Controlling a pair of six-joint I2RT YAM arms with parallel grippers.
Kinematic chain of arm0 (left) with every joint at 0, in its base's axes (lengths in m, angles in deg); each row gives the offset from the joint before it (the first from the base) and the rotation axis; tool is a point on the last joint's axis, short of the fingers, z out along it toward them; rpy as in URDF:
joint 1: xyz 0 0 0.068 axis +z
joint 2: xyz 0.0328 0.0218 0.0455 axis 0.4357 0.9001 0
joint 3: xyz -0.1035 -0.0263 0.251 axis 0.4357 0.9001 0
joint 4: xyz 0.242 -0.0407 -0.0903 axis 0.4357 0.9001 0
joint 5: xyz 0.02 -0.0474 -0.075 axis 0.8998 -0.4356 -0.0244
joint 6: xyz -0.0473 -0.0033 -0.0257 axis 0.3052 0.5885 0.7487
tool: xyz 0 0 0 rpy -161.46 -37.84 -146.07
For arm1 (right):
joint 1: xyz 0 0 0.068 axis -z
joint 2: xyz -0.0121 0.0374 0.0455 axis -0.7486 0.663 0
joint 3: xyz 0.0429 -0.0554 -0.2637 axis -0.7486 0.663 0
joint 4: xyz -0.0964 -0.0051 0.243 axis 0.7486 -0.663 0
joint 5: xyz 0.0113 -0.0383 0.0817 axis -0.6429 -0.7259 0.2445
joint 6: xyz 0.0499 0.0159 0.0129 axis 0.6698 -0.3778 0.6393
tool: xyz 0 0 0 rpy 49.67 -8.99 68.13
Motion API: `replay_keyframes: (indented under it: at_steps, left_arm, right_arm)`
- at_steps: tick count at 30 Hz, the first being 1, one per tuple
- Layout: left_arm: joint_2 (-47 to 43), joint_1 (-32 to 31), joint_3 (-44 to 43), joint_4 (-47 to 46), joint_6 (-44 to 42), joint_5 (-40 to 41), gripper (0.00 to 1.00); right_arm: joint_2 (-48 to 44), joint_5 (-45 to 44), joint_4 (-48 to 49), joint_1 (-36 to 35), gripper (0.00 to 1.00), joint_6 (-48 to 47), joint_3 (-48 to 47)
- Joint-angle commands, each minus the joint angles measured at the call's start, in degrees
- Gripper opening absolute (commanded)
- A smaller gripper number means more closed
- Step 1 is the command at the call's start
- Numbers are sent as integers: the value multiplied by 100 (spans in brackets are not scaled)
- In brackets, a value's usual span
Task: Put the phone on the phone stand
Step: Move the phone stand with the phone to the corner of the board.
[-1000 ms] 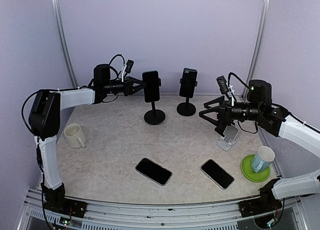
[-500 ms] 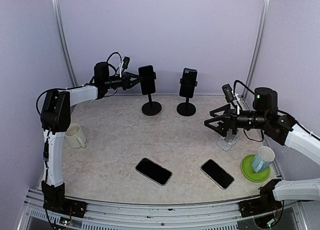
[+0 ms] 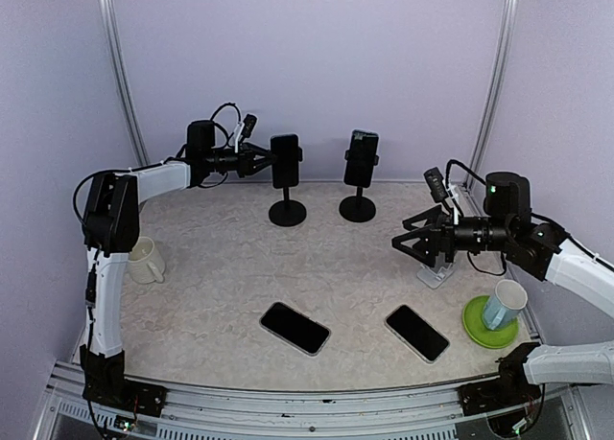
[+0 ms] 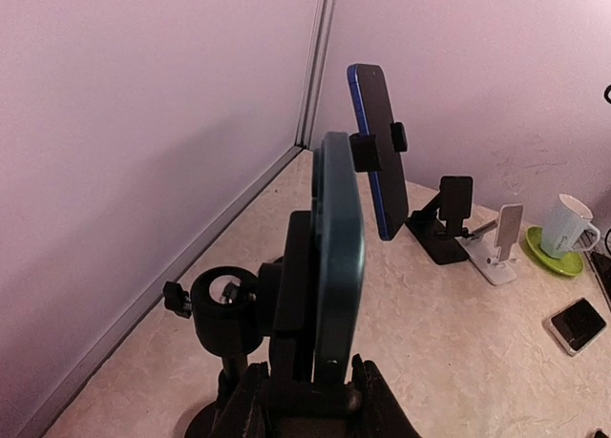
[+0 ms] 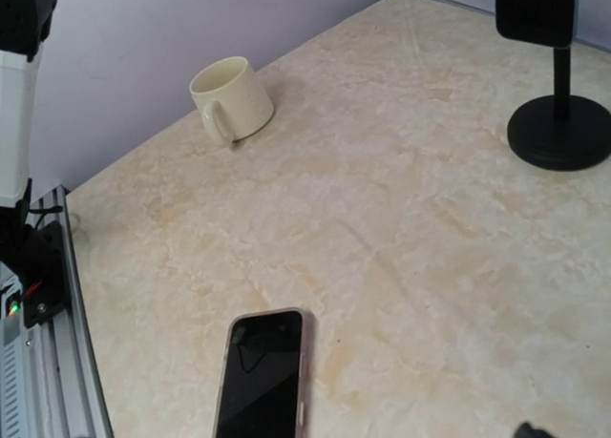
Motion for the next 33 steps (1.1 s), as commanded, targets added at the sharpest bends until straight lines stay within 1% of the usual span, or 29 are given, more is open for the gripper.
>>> replay_keyframes:
  at_steps: [1, 4, 5, 6, 12, 16, 19, 23, 26, 27, 28, 33]
  left_arm:
    - [-113, -29, -278, -491, -299, -96, 0]
    - [-117, -29, -208, -539, -304, -101, 0]
    - [-132, -29, -178, -568, -290, -103, 2]
    - [-136, -37, -155, -599, -281, -105, 6]
    - [-218, -77, -37, -628, -282, -94, 42]
    - [-365, -98, 192, -778, -258, -68, 50]
    - [-487, -99, 408, -961, -179, -63, 60]
    - [-672, -108, 683, -1159, -48, 38, 68]
    - [-933, -102, 1076, -1491, 200, 283, 85]
    - [-1036, -100, 1226, -1603, 254, 371, 95]
    - [-1138, -104, 1402, -1705, 328, 500, 98]
    - [-1700, -99, 2250, -2133, 614, 967, 99]
  right_arm:
    - [13, 87, 70, 15, 94, -39, 39]
    - [-7, 100, 69, 11, 95, -58, 54]
    - [-6, 103, 68, 15, 95, -58, 54]
    - [-15, 105, 65, 15, 95, -65, 57]
    - [0, 105, 42, 15, 95, -116, 59]
    - [21, 139, 69, 15, 95, -130, 76]
    - [17, 153, 99, 15, 95, -119, 99]
    - [-1, 119, 124, 15, 95, -119, 109]
    - [-2, -2, 100, 15, 96, -99, 91]
    - [4, -69, 89, 15, 96, -93, 78]
    - [13, -145, 75, 15, 96, -95, 68]
    - [96, -685, 63, 23, 98, -105, 7]
